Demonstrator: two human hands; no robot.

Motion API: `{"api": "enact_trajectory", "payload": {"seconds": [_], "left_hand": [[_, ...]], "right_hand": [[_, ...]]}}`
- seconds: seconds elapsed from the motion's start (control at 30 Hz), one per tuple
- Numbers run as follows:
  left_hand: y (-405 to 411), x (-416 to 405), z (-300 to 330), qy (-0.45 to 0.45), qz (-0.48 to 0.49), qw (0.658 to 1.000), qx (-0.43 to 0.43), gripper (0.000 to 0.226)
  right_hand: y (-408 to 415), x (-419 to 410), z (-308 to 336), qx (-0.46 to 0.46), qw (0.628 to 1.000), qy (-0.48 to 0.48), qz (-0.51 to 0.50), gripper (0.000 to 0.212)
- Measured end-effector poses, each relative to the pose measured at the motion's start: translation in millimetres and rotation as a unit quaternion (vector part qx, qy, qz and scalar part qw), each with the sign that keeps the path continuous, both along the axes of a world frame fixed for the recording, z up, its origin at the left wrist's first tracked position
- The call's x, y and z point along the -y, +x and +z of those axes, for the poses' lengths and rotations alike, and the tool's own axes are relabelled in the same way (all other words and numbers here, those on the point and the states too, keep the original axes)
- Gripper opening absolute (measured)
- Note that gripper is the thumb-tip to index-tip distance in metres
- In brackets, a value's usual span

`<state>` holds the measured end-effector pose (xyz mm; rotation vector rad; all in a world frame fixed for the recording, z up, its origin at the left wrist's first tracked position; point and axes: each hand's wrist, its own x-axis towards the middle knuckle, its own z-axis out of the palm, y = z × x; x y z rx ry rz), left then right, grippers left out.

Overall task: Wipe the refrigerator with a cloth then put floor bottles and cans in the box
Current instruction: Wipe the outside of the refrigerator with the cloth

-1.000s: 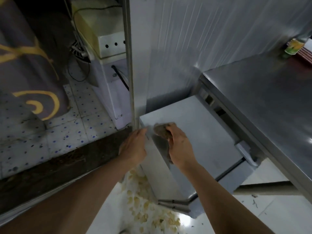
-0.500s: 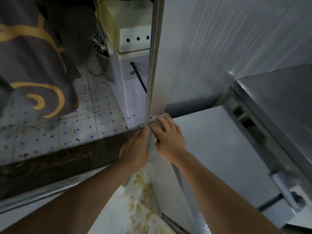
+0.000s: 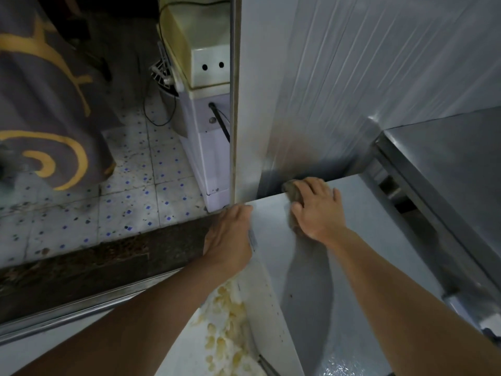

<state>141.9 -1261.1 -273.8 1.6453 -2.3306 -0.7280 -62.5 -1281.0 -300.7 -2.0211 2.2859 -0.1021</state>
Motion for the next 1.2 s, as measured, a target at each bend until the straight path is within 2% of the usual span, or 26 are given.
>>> {"api": "enact_trajectory", "payload": {"seconds": [0.1, 0.27, 0.33, 0.47, 0.53, 0.63, 0.73, 0.8, 0.93, 1.07, 1.2], "left_hand": [[-11, 2, -3, -0.028, -0.014, 1.000, 0.006, 0.056], [-26, 3, -5, -0.063, -0.004, 0.996, 0.063, 0.042], [-29, 5, -7, -0.066, -0.001, 0.994, 0.089, 0.042], [-39, 8, -9, -0.095, 0.012, 0.987, 0.130, 0.038], [-46, 7, -8, -0.102, 0.023, 0.984, 0.145, 0.034], [-58, 6, -8, -0.105, 0.011, 0.981, 0.163, 0.033], [-84, 4, -9, -0.084, -0.048, 0.987, 0.125, 0.046], [-102, 3, -8, -0.061, -0.052, 0.990, 0.120, 0.053], [-113, 1, -11, -0.055, -0.026, 0.988, 0.142, 0.052], [-113, -2, -11, -0.063, -0.022, 0.985, 0.157, 0.051], [-113, -1, -12, -0.055, -0.020, 0.986, 0.158, 0.052]], "right_hand": [[10, -5, 0, 0.010, 1.000, -0.011, 0.001, 0.055], [11, -25, -3, 0.012, 0.991, -0.013, 0.129, 0.063], [-11, -14, -4, 0.014, 0.994, -0.017, 0.105, 0.062], [-66, 14, -2, 0.018, 0.999, -0.013, -0.028, 0.049], [-81, 21, 1, 0.026, 0.998, -0.007, -0.064, 0.046], [-71, 11, 3, 0.013, 0.998, -0.015, -0.060, 0.051], [-60, -18, -3, 0.013, 0.999, -0.028, -0.021, 0.059], [-68, -26, -5, 0.002, 1.000, -0.024, -0.020, 0.060], [-95, -3, 0, 0.027, 0.997, -0.025, -0.062, 0.055], [-112, 21, 8, 0.064, 0.993, 0.007, -0.096, 0.041], [-112, 16, 8, 0.087, 0.989, 0.002, -0.123, 0.041]]}}
